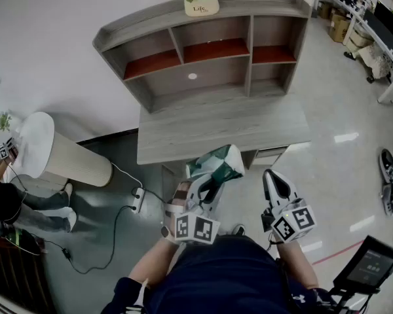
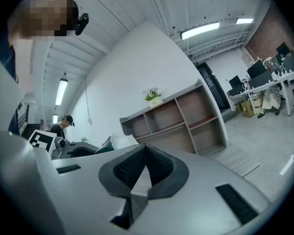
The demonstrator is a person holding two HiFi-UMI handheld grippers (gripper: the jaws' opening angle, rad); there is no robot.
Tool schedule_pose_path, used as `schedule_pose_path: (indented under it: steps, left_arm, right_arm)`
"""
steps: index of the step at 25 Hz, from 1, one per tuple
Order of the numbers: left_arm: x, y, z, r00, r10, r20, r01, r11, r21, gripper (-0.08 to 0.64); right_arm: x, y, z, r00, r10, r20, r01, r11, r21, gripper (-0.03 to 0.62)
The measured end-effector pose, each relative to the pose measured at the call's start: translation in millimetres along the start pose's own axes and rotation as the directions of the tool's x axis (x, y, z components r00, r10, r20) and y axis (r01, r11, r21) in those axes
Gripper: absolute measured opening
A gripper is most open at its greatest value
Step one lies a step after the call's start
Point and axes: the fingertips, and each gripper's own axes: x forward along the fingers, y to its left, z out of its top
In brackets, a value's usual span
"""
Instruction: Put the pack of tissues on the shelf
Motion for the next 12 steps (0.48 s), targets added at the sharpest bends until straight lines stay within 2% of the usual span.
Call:
schedule_pose_path:
  steps: [6,12]
  left_arm:
    - [-19,5,-10,1.000,-0.008,0.002,0.007,1.000,0.018,0.100]
    - [-19,8,-10,1.000,0.022,-0.005,-0.022,0.999,0.047,0.100]
  right_arm:
    - [-1,16,-2,1.000,-0.020,0.004,0.020,1.000,-0.011,0.003]
    - [-4,23,8,1.000,-0.005,0.020,0.006,0.998,-0.061,0.003]
